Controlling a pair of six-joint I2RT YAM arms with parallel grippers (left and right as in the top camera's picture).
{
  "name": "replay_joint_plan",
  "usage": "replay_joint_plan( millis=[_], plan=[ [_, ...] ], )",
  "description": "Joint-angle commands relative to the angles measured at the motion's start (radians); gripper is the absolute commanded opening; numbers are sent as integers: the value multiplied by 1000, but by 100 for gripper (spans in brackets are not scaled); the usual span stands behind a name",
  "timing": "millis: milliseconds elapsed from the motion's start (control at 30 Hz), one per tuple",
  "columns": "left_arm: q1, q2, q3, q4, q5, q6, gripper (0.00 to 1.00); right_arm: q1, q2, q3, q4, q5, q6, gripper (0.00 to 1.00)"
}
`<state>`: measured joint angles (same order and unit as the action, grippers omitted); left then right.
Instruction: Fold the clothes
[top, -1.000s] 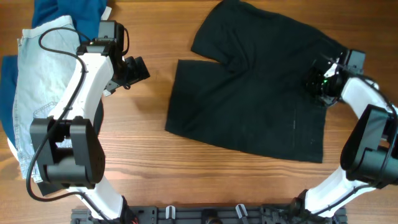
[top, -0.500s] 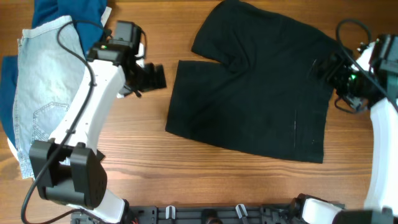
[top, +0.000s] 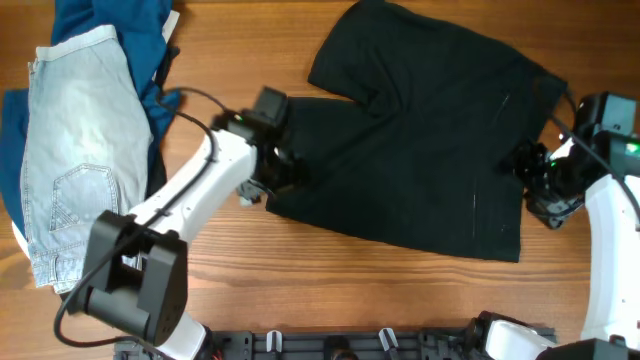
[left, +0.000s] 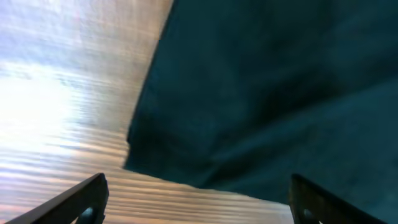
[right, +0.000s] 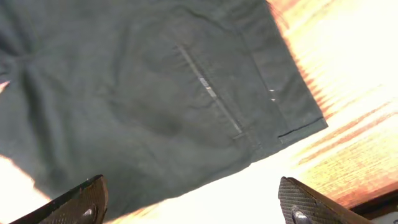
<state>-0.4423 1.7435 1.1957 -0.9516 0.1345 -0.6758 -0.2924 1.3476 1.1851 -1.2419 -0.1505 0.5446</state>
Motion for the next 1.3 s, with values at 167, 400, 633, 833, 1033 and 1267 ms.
replay_joint_plan(
  millis=[167, 400, 633, 833, 1033, 1267],
  plan=[
    [-56, 0, -156, 105, -130, -305, 81, 2, 6, -159, 98, 47, 85, 85],
    [-53, 2, -184, 156, -108, -298, 75, 2, 6, -193, 130, 47, 82, 85],
    [-50, 1, -184, 198, -28, -293, 68, 2, 6, -193, 134, 44, 60, 85],
    [-26, 1, -184, 211, 61, -209, 69, 2, 6, -193, 156, 39, 57, 85],
    [2, 1, -184, 150, -9, -139, 71, 2, 6, -193, 182, 39, 57, 89],
    [-13, 2, -185, 144, -26, -143, 64, 2, 6, -193, 202, 38, 56, 89]
  ],
)
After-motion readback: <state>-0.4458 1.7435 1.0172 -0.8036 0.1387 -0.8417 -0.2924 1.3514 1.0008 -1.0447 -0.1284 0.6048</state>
